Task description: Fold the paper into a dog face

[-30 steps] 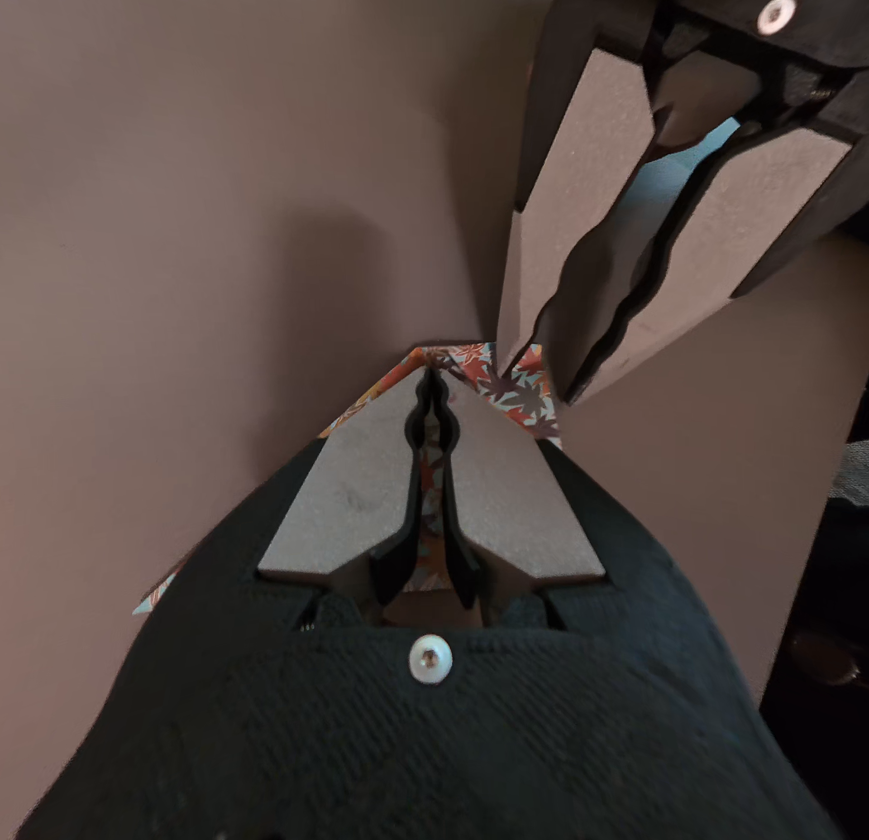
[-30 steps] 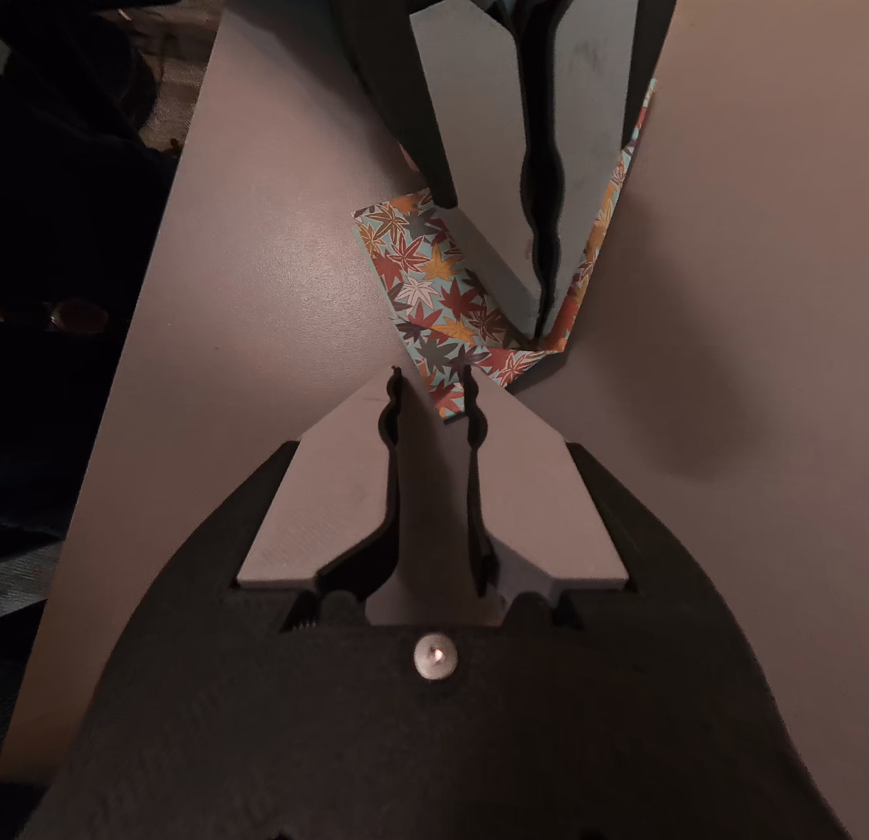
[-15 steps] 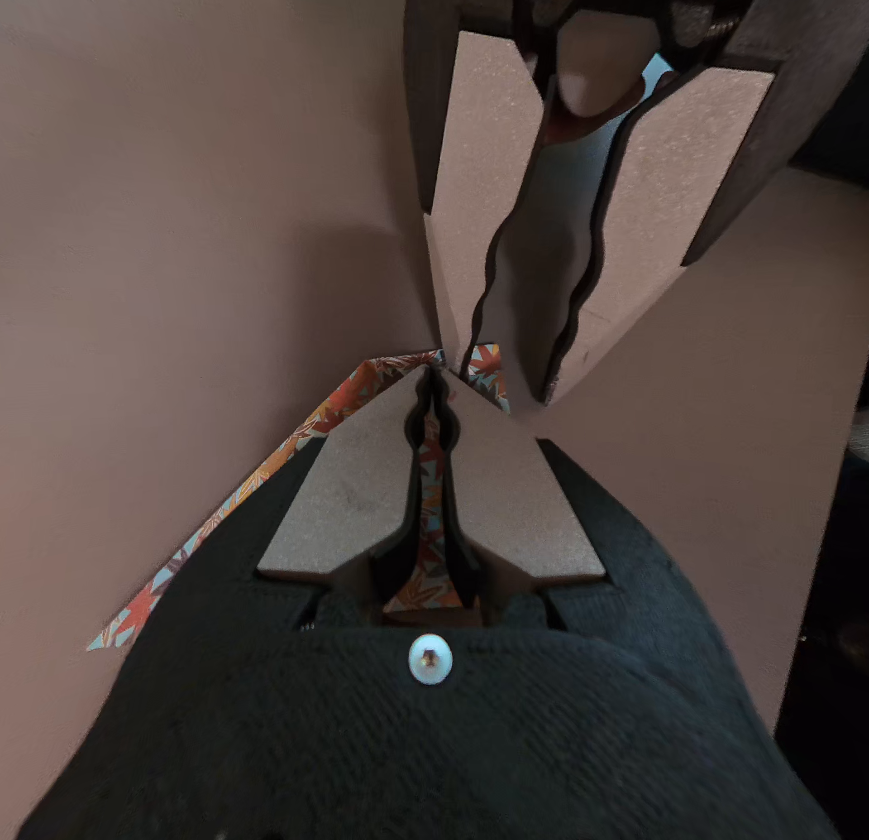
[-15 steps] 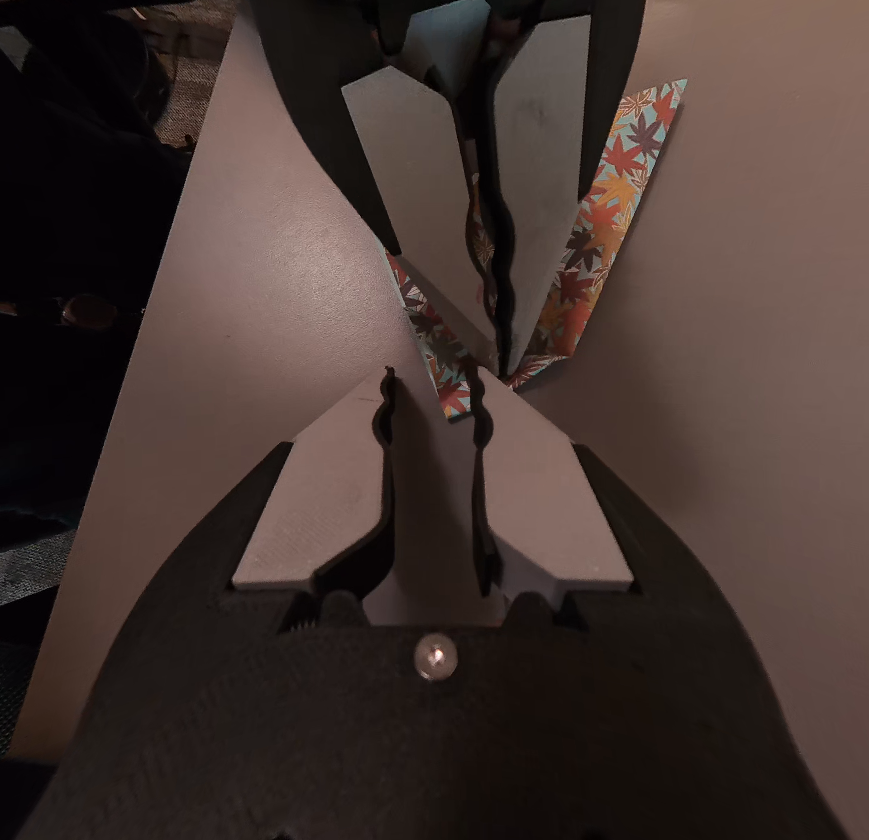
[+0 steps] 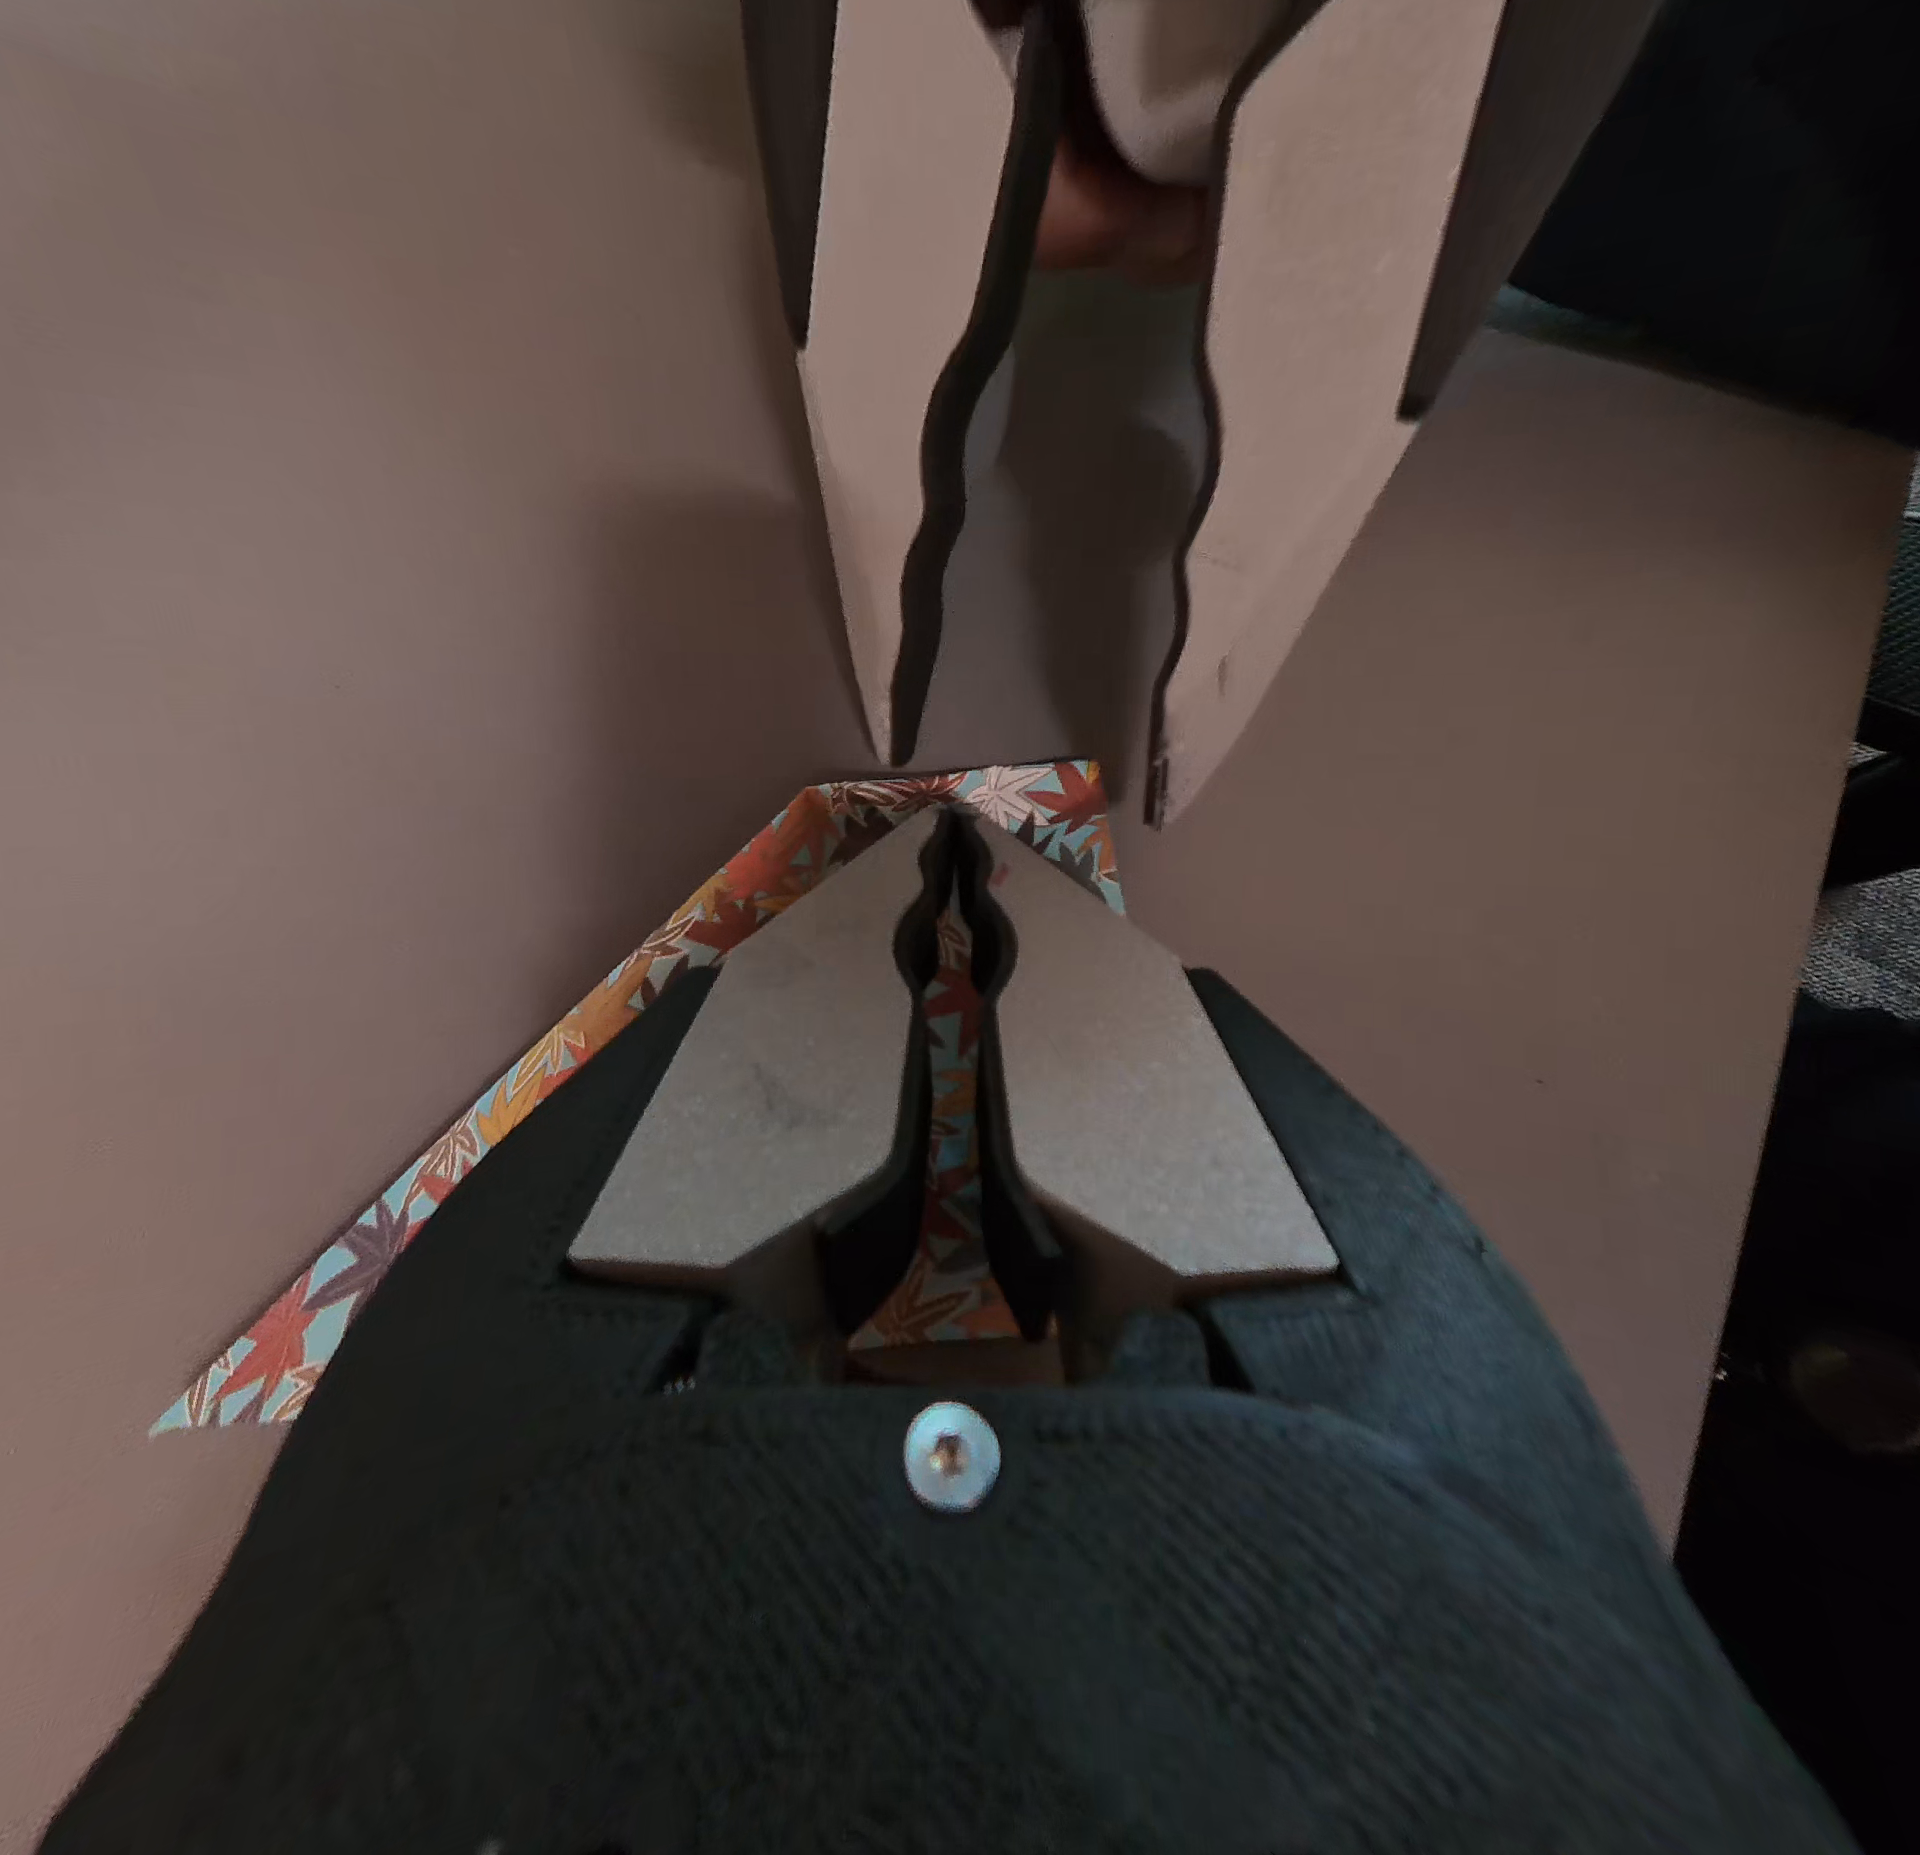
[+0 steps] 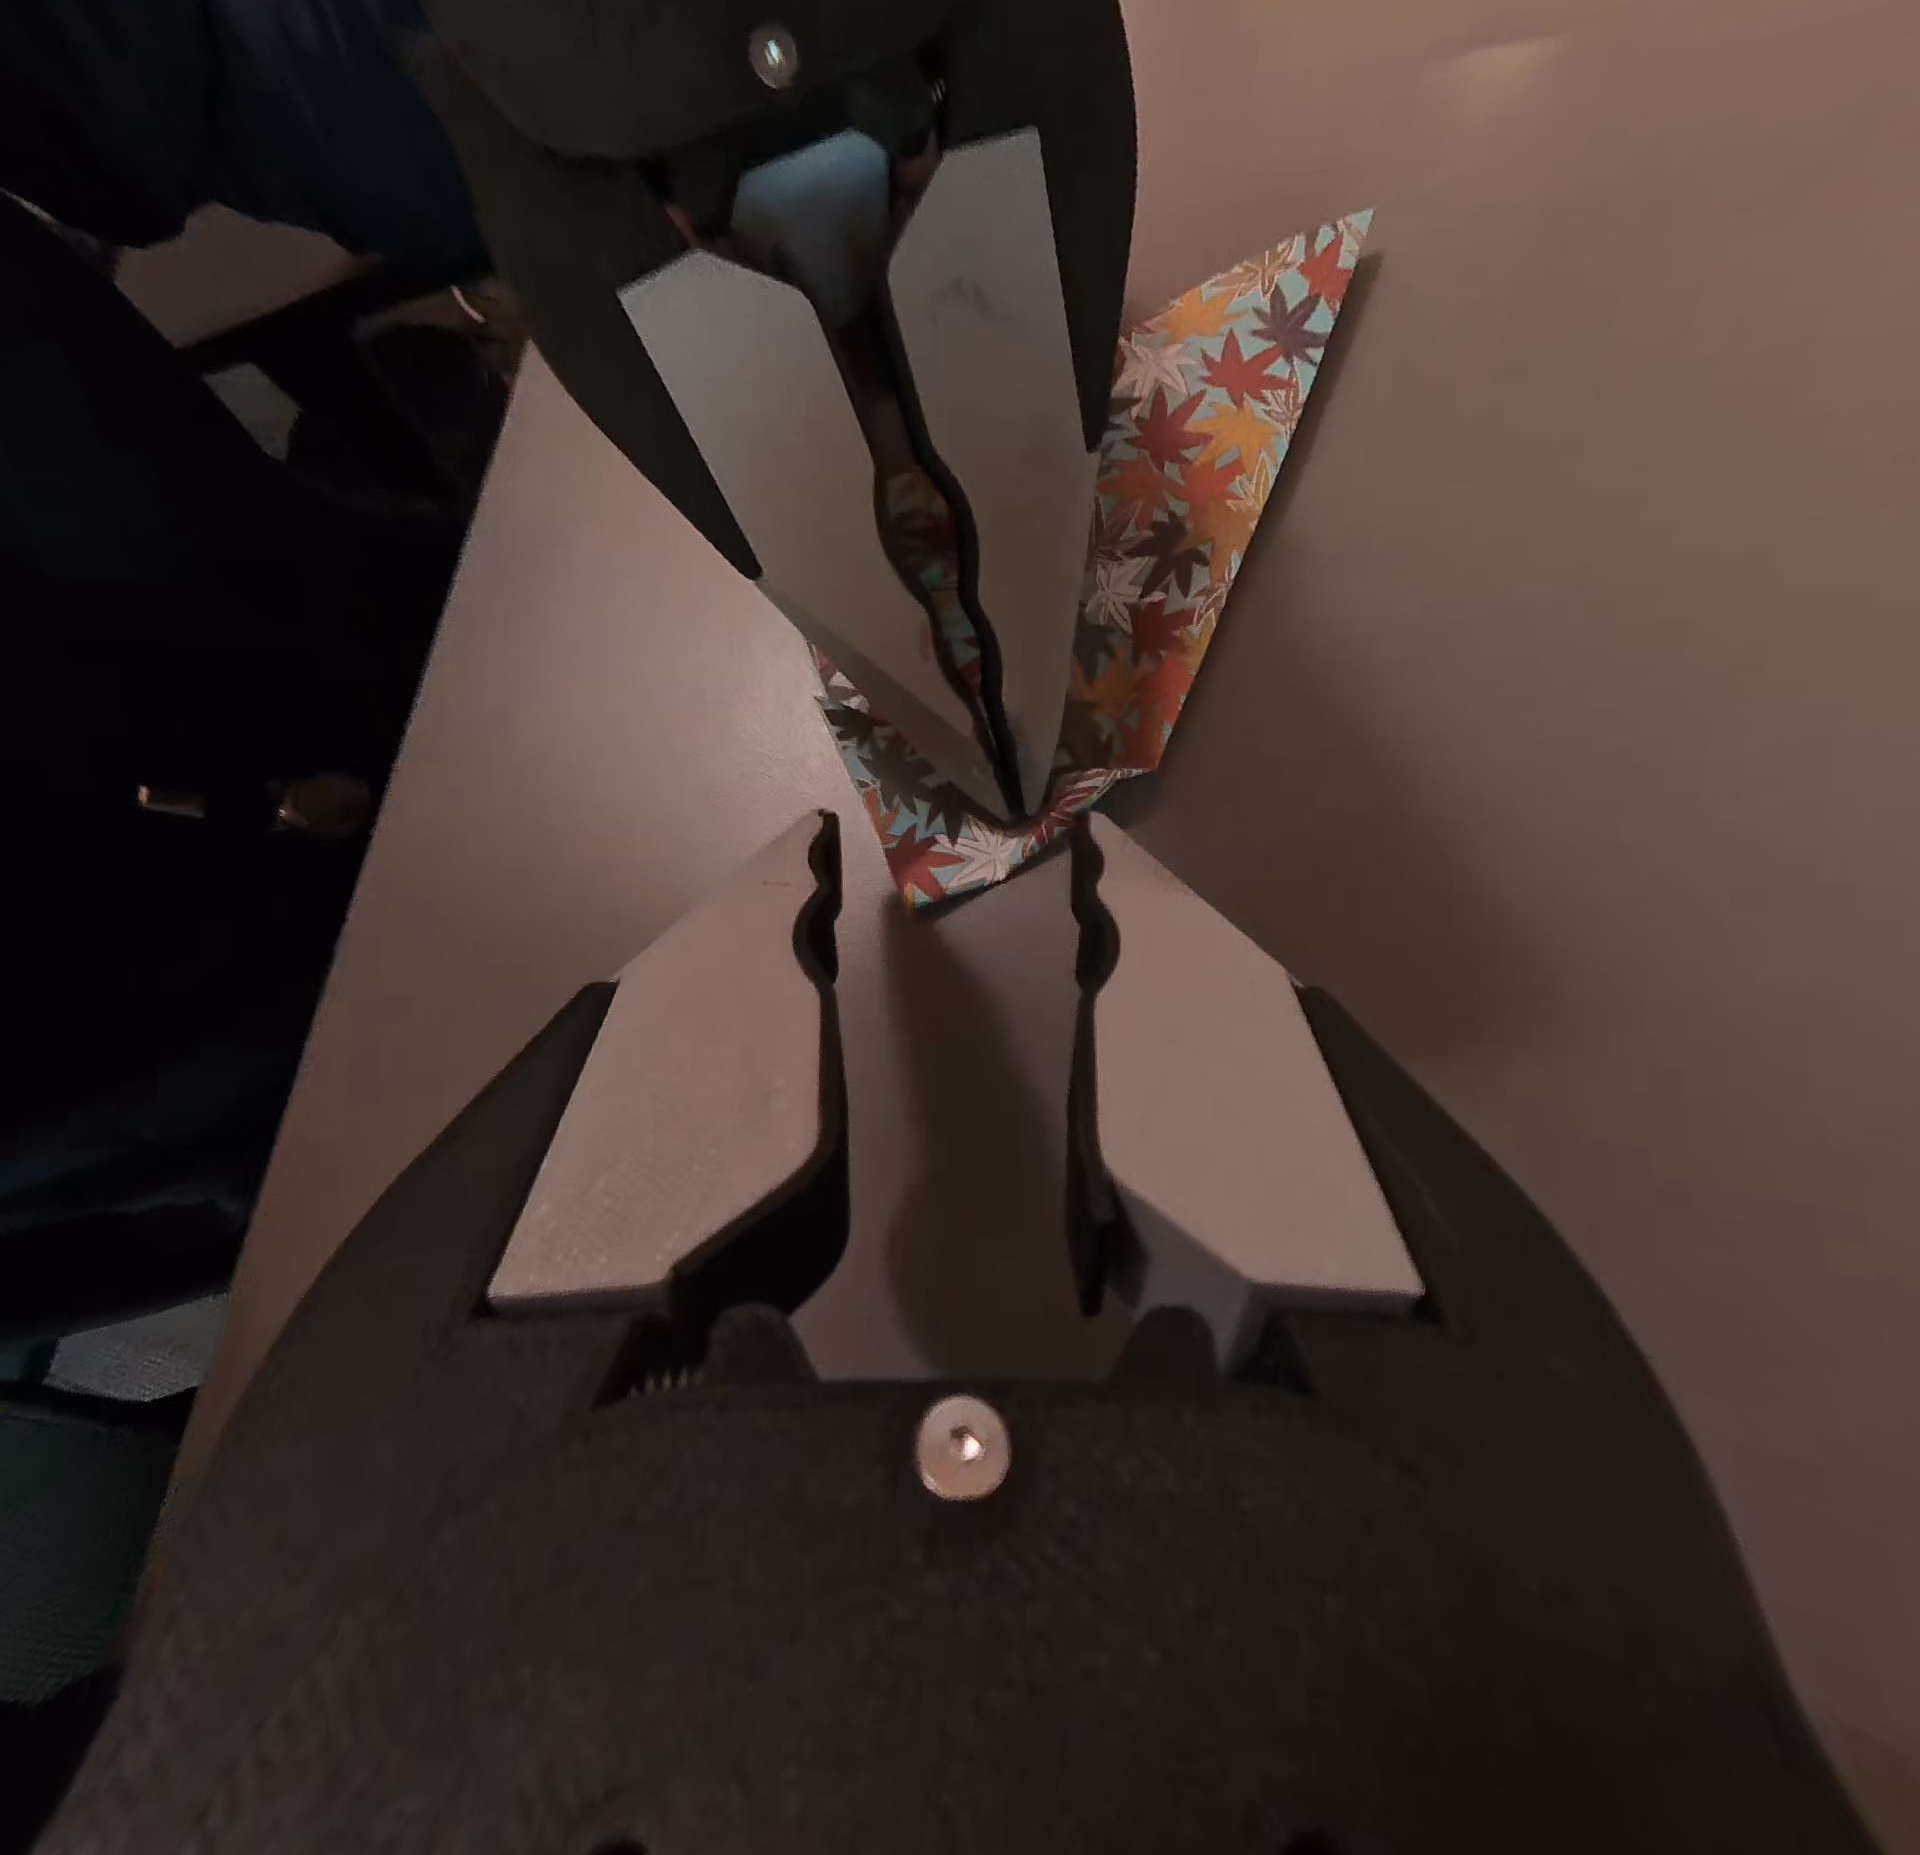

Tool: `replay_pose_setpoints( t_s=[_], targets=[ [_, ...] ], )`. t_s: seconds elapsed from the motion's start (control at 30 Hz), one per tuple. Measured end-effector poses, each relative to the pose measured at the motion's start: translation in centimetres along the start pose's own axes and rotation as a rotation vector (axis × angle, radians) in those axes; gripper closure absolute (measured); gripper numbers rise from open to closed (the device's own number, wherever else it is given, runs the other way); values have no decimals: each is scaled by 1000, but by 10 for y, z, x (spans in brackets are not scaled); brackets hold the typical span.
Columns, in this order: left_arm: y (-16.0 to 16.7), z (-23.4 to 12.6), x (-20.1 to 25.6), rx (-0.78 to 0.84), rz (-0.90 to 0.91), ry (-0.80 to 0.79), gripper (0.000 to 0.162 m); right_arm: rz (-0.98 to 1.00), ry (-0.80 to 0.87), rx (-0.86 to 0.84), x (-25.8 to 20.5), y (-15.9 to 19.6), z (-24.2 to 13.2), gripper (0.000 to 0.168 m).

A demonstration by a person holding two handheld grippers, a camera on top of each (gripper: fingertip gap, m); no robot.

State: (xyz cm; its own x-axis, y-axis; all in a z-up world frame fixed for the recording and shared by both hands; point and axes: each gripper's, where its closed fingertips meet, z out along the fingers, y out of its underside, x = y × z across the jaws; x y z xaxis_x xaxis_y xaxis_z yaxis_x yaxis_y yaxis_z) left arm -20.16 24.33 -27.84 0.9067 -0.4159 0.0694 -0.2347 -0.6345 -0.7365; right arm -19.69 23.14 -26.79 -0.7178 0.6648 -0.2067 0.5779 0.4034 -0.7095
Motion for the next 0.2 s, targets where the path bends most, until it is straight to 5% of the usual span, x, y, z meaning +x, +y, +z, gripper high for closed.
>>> replay_pose_setpoints(
  t_s=[0.03, 0.2],
  targets=[
    [0, 0, 0, 0, 1, -1, 162, -6, 6, -15, 1, 2, 3, 127],
    [0, 0, 0, 0, -4, 6, 162, -29, 10, -29, 1, 3, 4, 125]
  ],
)
